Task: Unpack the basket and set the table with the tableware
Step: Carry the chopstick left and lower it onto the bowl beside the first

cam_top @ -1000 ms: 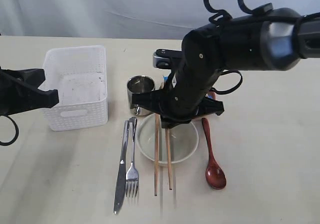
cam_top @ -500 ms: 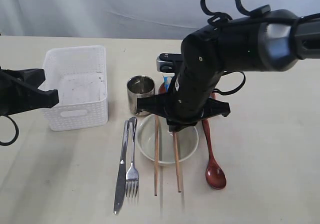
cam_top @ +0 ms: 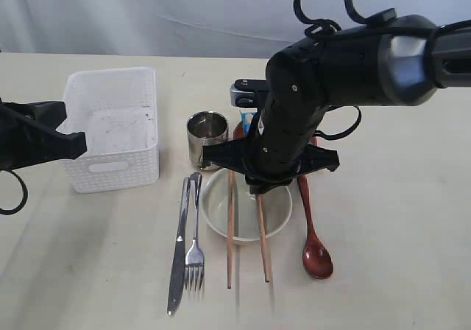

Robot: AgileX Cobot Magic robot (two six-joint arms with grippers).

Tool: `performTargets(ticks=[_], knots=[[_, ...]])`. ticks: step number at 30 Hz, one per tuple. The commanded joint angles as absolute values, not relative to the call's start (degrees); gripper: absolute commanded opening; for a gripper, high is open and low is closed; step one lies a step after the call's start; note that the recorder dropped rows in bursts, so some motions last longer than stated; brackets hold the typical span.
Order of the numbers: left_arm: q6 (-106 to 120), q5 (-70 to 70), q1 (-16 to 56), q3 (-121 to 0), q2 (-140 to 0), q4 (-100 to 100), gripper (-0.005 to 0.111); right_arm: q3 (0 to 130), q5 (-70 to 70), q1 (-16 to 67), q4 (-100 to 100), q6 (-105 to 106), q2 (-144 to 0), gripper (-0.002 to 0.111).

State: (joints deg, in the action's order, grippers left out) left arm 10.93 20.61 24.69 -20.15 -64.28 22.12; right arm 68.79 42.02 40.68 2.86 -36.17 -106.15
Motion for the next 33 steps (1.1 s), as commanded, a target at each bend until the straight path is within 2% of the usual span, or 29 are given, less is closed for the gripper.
performTargets(ticks=[1,4,26,29,30,33], knots=[[10.5,20.7,24.5,-19.8,-64.0,22.8,0.0,69.1,42.2,40.8,3.8,-36.1,-106.1,0.037],[10.5,20.7,24.5,-19.8,-64.0,22.8,0.0,69.1,42.1,40.8,4.1,-36.3,-106.1,0.051],[10.5,20.7,24.5,-19.8,-64.0,22.8,0.0,69.2,38.2,40.9,-1.5,-28.3,-103.8,0.052],[10.5,20.7,24.5,-19.8,-64.0,22.8,0.0,69.2,38.3,40.9,-1.5,-28.3,-103.8,0.061],[10.5,20.7,24.5,-19.8,-64.0,22.8,0.0,69.2,38.6,41.0,-1.5,-28.2,-103.8,0.071],[10.5,20.7,24.5,-19.8,-64.0,22.8,0.0,69.2,39.0,41.0,-0.9,-28.2,-103.8,0.073]])
